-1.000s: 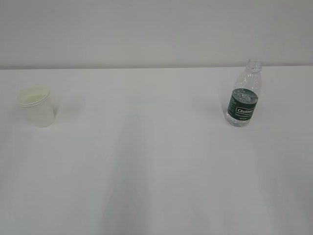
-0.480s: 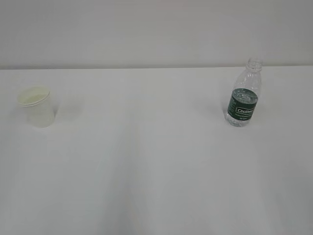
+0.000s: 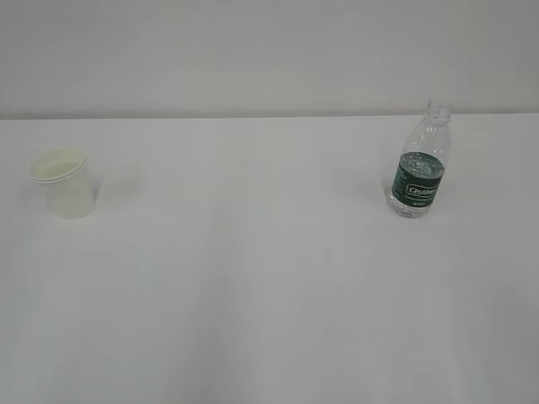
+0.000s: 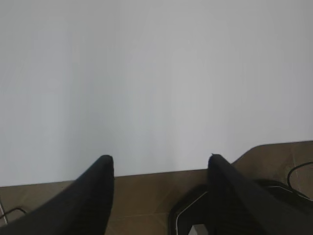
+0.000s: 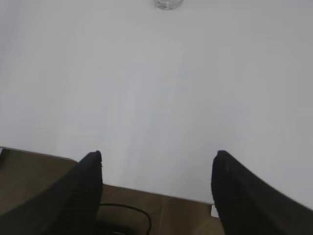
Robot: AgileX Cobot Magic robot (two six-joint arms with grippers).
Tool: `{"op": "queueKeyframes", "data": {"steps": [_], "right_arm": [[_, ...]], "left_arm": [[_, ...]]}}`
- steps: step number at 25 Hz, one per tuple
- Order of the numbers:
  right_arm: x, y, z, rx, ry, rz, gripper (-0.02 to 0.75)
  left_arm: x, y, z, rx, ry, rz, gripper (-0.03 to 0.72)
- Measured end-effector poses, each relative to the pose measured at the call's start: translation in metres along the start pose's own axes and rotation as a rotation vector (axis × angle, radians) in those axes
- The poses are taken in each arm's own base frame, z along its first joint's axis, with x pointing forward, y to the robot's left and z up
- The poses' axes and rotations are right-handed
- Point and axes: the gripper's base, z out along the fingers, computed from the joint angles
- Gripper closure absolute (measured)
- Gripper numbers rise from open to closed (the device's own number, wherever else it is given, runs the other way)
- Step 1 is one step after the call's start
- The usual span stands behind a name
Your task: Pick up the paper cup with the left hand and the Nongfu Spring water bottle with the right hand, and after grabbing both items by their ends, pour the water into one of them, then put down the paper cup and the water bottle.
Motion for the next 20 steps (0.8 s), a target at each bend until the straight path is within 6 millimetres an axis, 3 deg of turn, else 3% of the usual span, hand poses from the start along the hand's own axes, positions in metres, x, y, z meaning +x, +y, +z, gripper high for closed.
{"op": "queueKeyframes", "data": {"steps": [13, 20], "right_arm": [[0.01, 0.0, 0.006, -0.003, 0.078, 0.015, 0.216], [0.01, 0.0, 0.006, -0.003, 0.081, 0.015, 0.216]], "left_arm": [[0.009, -0.003, 0.009, 0.033, 0.019, -0.016, 0.298], [0.017, -0.003, -0.002, 0.048, -0.064, -0.018, 0.309]]}}
